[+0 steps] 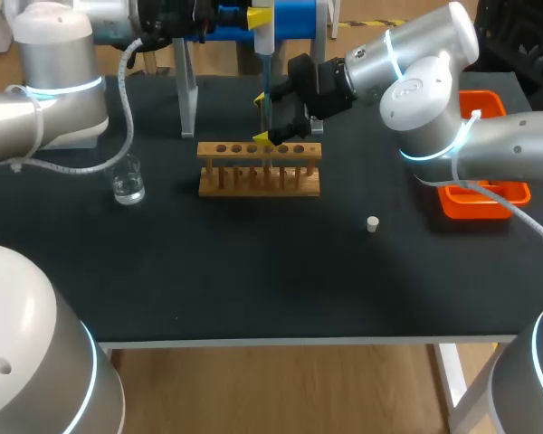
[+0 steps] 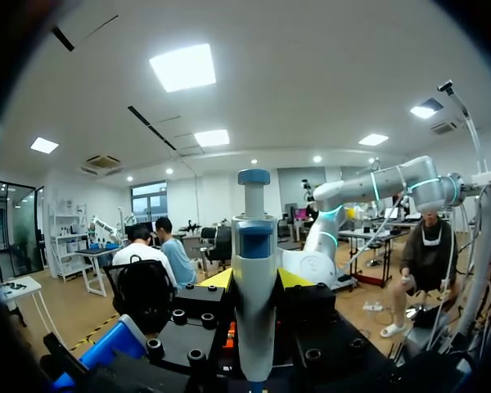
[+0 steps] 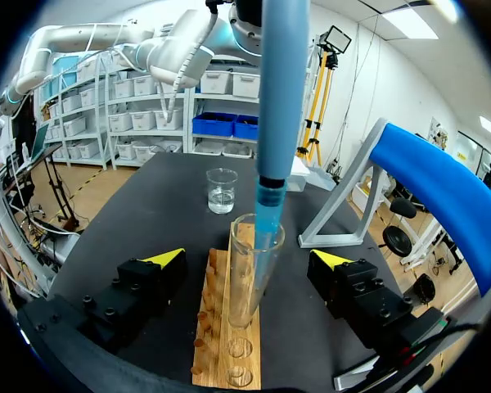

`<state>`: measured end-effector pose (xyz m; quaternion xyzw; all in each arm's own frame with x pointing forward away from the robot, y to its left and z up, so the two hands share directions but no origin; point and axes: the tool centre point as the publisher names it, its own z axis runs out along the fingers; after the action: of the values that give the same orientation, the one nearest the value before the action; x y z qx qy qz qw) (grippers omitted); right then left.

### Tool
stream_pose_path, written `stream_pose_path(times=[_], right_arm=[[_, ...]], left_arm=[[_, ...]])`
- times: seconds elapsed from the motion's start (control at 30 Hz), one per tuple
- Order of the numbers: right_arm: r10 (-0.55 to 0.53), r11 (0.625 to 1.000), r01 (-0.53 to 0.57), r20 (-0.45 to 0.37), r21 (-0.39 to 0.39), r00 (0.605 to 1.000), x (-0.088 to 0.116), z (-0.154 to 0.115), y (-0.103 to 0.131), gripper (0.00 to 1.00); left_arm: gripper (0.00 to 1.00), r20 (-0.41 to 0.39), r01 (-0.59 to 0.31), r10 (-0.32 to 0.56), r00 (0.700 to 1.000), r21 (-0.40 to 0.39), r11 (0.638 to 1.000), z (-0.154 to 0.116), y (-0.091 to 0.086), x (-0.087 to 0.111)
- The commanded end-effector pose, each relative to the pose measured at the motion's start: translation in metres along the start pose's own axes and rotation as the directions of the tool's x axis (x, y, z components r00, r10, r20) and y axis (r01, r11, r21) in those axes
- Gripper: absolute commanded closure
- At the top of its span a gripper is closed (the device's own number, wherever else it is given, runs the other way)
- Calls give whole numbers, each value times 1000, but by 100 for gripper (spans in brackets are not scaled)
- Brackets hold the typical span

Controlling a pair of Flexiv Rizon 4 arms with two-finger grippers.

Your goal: Invert the test tube, pick up the pipette, mount the tip to pipette, aspirate from beaker and dispense into the tube, eject the tip, return the pipette, and cap with the stopper.

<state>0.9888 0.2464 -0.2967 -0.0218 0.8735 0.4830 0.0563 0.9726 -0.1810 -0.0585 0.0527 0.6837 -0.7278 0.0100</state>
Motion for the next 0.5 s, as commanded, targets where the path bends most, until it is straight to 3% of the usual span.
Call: stream_pose_path(times=[0.03, 0.5], right_arm=[[0, 1000, 0, 0, 2, 1000, 1, -2, 1, 0], [0, 1000, 0, 0, 2, 1000, 1, -2, 1, 0]], left_arm=[[100, -5, 1, -1, 1000, -1, 1000, -1, 2, -2], [100, 1, -7, 7, 1000, -11, 1000, -1, 9, -1]])
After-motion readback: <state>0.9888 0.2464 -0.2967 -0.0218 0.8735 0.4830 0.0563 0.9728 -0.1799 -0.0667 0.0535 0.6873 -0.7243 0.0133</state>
